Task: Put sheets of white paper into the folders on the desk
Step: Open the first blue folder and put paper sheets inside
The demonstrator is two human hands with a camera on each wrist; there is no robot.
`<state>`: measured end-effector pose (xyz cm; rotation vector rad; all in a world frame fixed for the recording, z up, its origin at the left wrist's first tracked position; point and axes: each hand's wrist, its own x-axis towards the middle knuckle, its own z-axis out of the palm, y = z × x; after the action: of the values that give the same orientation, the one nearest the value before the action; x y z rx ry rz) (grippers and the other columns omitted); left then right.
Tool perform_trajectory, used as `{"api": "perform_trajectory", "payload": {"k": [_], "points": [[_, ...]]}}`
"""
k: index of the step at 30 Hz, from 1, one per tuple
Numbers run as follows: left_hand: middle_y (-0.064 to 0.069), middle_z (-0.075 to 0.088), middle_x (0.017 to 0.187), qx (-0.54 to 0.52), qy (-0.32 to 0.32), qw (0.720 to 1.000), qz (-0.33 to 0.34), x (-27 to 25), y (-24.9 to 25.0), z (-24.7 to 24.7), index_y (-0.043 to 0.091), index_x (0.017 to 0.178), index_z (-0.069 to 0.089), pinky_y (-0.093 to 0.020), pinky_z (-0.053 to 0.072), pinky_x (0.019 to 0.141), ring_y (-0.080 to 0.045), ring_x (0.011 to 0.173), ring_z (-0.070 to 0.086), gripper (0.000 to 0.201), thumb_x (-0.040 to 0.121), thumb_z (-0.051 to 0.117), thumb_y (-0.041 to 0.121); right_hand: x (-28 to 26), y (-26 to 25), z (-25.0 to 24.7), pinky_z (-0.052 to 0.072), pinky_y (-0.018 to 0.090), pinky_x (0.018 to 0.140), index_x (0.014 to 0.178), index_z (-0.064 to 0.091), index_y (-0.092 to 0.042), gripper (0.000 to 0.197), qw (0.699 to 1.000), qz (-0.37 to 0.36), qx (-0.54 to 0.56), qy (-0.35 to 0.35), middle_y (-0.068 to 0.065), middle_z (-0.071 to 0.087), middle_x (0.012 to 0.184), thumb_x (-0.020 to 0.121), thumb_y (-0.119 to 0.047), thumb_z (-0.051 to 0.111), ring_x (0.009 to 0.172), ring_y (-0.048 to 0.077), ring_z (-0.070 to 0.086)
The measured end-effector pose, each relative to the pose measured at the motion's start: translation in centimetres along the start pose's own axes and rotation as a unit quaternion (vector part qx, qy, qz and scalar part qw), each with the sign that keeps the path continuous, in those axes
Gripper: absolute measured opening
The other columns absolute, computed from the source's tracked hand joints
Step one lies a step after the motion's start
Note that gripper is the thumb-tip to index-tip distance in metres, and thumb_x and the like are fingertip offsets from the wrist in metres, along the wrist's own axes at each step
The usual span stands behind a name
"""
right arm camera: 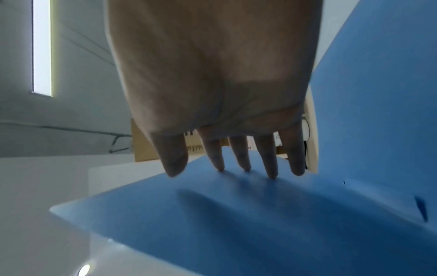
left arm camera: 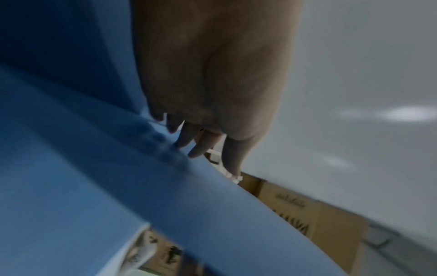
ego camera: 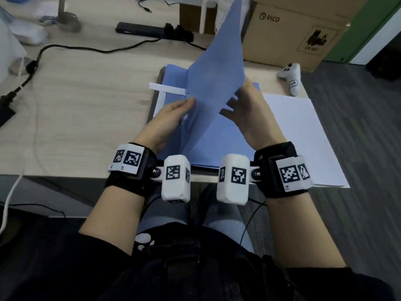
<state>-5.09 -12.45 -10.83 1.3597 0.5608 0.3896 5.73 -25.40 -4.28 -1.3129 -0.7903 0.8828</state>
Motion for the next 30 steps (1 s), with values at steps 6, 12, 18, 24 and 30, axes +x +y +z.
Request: {"api": "perform_trajectory", "payload": {"k": [6, 12, 18, 24, 30], "points": [[-0.005, 0.052, 0.137, -0.051, -0.044, 0.997, 0.030, -3.5, 3.5, -3.5, 0.023, 0.127, 0.056, -0.037, 0.042, 0.099, -0.019, 0.122, 0.051, 0.051, 0.097, 0.026, 0.050, 1.4, 0.1, 4.4, 0.035, 0.031, 0.113, 0.145, 0.033, -0.026, 0.051, 0.992, -0.039, -0.104, -0.052, -0.009, 0.030, 0.154, 0.097, -0.023, 0.050, 0.140, 0.009, 0.032], [-0.014, 0.043, 0.138, -0.207, -0.028, 0.976, 0.069, -6.4, 4.6, -7.4, 0.022, 0.121, 0.059, -0.054, 0.035, 0.103, -0.036, 0.126, 0.041, 0.063, 0.094, 0.013, 0.056, 3.6, 2.2, 8.0, 0.020, 0.032, 0.119, 0.145, 0.035, -0.024, 0.057, 0.973, -0.034, -0.218, -0.065, -0.007, 0.027, 0.155, 0.093, -0.022, 0.058, 0.145, 0.006, 0.018], [-0.001, 0.068, 0.114, -0.308, 0.081, 0.944, 0.090, -8.0, 4.0, -10.3, 0.021, 0.108, 0.066, -0.033, 0.050, 0.087, -0.020, 0.111, 0.061, 0.059, 0.094, 0.024, 0.060, 5.8, 4.8, 9.5, 0.002, 0.055, 0.118, 0.148, 0.021, -0.035, 0.072, 0.928, 0.086, -0.360, -0.038, -0.005, 0.007, 0.160, 0.088, -0.043, 0.060, 0.147, 0.022, -0.015], [0.000, 0.059, 0.085, -0.226, 0.265, 0.933, 0.085, -8.6, 2.4, -13.3, 0.013, 0.084, 0.058, -0.024, 0.042, 0.062, -0.015, 0.074, 0.055, 0.019, 0.091, 0.045, 0.025, 7.0, 7.1, 9.7, 0.001, 0.058, 0.117, 0.149, 0.013, -0.034, 0.082, 0.881, 0.153, -0.446, -0.043, -0.007, -0.003, 0.160, 0.084, -0.054, 0.058, 0.146, 0.027, -0.018], [-0.006, 0.069, 0.100, -0.104, 0.456, 0.883, 0.048, -8.1, 0.8, -15.1, 0.009, 0.096, 0.068, -0.026, 0.051, 0.079, -0.018, 0.096, 0.066, 0.021, 0.082, 0.055, 0.002, 7.1, 8.1, 9.8, -0.003, 0.057, 0.116, 0.149, 0.011, -0.034, 0.082, 0.847, 0.155, -0.504, -0.067, -0.008, -0.008, 0.160, 0.085, -0.055, 0.056, 0.147, 0.028, -0.011]]}}
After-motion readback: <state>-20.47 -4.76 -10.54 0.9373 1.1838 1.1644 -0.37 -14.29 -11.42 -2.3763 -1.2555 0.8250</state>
